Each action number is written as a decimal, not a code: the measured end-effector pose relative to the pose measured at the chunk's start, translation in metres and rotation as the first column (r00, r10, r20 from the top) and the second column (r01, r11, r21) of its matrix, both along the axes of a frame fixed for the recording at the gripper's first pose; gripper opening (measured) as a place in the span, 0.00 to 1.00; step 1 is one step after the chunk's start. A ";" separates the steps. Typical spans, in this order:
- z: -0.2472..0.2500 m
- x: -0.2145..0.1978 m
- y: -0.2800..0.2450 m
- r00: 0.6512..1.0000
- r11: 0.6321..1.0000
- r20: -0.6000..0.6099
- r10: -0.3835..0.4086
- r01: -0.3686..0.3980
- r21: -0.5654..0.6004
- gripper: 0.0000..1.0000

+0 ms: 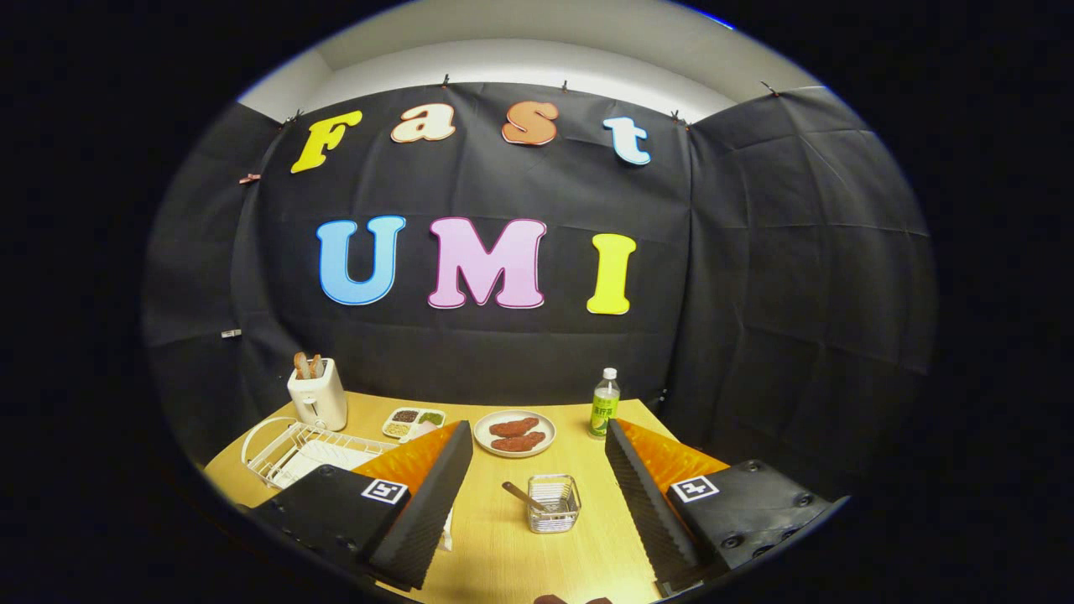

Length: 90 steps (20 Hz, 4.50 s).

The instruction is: Take the plate from the dish rack, then take the spoon from the basket and place it into the plate.

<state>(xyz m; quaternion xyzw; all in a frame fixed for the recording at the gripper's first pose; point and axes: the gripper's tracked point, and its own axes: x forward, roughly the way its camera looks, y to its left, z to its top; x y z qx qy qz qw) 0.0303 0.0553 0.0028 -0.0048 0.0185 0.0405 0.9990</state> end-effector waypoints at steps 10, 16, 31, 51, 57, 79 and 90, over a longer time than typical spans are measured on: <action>-0.021 0.068 0.106 0.984 0.991 -0.129 0.123 -0.128 -0.034 0.98; -0.088 0.104 0.136 0.944 0.993 -0.318 0.091 -0.109 -0.039 0.98; -0.167 0.123 0.154 0.796 0.996 -0.605 0.002 0.051 0.070 0.35; -0.138 0.113 0.165 0.853 0.995 -0.514 -0.090 0.055 -0.083 0.31; -0.132 0.112 0.182 0.886 0.973 -0.454 -0.099 -0.011 -0.233 0.31; -0.119 0.034 0.067 0.837 0.987 -0.526 0.153 -0.150 0.049 0.20; -0.188 -0.032 -0.012 0.723 0.935 -0.595 0.352 -0.242 0.258 0.20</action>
